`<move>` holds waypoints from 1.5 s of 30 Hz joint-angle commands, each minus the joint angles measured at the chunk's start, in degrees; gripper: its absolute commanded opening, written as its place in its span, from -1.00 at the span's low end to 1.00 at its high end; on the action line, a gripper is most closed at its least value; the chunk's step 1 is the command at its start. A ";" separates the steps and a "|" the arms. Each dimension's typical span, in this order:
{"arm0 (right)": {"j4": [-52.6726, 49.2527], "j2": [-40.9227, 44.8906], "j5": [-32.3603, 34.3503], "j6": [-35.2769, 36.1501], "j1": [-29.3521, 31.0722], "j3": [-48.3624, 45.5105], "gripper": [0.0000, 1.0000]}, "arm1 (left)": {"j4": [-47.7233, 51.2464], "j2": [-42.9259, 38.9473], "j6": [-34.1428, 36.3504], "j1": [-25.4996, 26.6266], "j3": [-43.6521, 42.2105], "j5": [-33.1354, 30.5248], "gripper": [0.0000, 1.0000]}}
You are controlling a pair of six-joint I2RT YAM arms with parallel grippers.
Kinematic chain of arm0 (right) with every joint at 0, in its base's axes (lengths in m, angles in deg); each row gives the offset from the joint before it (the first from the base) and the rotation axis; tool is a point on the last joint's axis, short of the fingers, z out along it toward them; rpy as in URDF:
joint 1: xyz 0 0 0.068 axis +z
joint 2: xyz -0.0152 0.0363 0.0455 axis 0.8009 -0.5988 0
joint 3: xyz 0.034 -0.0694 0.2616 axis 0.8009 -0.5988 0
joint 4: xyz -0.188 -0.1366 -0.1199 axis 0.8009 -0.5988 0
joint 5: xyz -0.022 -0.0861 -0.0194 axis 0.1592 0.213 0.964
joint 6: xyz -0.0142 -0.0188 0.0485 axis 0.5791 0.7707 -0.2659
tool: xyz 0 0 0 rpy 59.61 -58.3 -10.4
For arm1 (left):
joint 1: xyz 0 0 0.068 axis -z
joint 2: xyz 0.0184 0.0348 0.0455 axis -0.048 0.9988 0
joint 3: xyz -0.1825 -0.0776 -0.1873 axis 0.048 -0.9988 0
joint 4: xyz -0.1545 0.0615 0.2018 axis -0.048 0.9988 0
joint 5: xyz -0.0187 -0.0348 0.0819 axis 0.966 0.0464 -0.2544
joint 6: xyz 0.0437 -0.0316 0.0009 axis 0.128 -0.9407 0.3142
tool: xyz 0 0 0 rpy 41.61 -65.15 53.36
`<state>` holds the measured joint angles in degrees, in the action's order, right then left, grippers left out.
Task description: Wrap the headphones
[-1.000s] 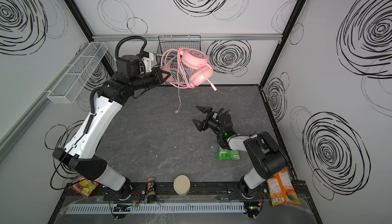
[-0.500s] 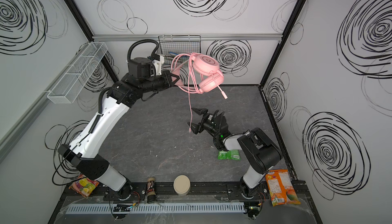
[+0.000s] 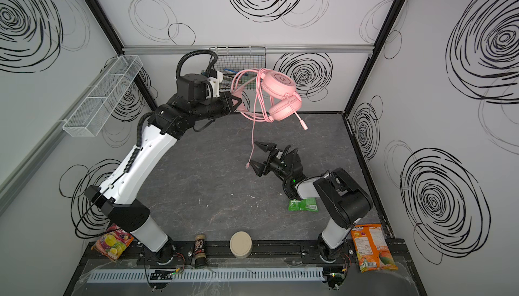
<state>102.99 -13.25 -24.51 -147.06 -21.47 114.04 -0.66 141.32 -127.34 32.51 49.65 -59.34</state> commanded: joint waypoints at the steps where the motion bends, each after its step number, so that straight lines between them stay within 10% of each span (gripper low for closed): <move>1: 0.75 2.80 0.27 -3.13 -1.06 -0.42 0.95 | -4.83 -2.11 -0.02 -2.12 1.98 0.18 -1.00; 38: 5.29 1.09 3.03 -5.83 1.37 -0.53 0.93 | -13.70 -4.92 -3.76 1.18 -5.77 1.26 -1.00; 45: 5.49 1.61 3.86 -5.69 0.88 -2.48 0.38 | -15.00 -6.71 -4.43 1.33 -7.28 1.97 -1.00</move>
<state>105.06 -12.53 -21.25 -147.00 -20.47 112.40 -6.36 138.67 -129.03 33.49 41.91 -59.05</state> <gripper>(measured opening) 0.723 0.084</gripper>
